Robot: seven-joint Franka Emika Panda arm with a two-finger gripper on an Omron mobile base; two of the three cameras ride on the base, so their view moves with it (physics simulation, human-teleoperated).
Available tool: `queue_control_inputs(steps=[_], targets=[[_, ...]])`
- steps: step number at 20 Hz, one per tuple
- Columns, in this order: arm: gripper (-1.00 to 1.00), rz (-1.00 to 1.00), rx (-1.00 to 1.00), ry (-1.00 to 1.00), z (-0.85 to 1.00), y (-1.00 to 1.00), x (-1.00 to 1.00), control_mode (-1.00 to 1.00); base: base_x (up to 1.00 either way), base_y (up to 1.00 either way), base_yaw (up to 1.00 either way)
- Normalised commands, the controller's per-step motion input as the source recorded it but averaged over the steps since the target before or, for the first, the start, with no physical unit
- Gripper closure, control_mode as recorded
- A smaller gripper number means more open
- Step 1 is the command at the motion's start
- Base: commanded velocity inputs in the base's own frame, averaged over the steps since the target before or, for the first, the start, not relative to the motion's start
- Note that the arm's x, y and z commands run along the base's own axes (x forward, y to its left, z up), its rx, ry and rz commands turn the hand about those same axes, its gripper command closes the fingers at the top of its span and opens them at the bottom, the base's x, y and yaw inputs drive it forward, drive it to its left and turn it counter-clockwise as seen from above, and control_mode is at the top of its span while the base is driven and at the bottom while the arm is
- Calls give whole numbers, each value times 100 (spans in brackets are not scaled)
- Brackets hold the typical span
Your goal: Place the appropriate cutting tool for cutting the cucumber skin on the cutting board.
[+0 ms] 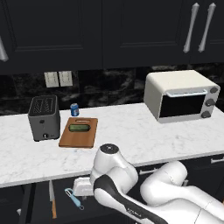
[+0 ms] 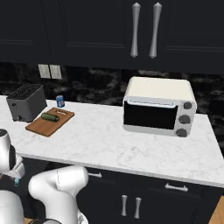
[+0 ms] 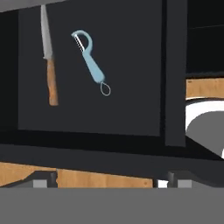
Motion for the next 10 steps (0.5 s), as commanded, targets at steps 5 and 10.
queue_control_inputs(steps=[5, 10], targets=[[-100, 4, -15, 12, -12, 10, 0, -100, 0, 0, 0], [-100, 0, -9, 2, -21, 0, 0, -100, 0, 0, 0]])
